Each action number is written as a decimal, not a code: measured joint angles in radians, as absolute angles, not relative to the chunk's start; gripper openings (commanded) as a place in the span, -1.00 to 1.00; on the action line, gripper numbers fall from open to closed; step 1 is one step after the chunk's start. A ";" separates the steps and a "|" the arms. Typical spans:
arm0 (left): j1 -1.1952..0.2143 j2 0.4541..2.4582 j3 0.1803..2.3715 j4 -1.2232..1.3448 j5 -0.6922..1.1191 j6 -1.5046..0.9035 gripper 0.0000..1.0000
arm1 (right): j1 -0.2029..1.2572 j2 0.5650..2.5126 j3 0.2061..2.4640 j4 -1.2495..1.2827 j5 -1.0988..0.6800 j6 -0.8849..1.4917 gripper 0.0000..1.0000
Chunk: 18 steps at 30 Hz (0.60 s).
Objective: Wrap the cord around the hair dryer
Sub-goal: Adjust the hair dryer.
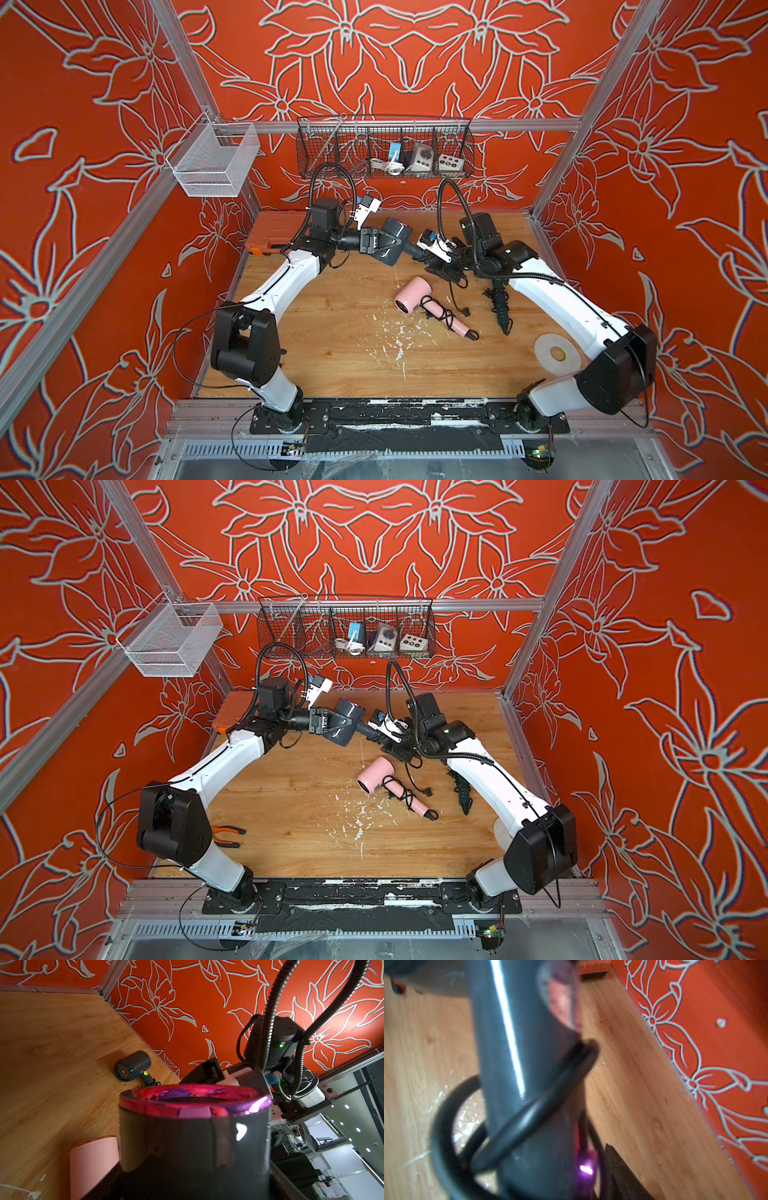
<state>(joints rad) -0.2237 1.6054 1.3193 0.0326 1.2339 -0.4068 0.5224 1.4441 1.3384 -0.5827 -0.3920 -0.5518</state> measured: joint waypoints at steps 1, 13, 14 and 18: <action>-0.225 1.605 1.324 0.029 1.235 -0.403 -1.00 | 0.524 1.437 1.335 -0.586 -0.402 -0.571 -0.64; -0.253 1.597 1.453 -0.360 1.251 -0.128 -0.10 | 0.526 1.393 1.369 -0.690 -0.396 -0.695 -1.00; -0.259 1.596 1.461 -0.397 1.254 -0.102 -0.05 | 0.526 1.386 1.375 -0.712 -0.393 -0.713 -1.00; -0.281 1.596 1.498 -0.546 1.255 -0.001 0.06 | 0.526 1.381 1.404 -0.783 -0.392 -0.772 -1.00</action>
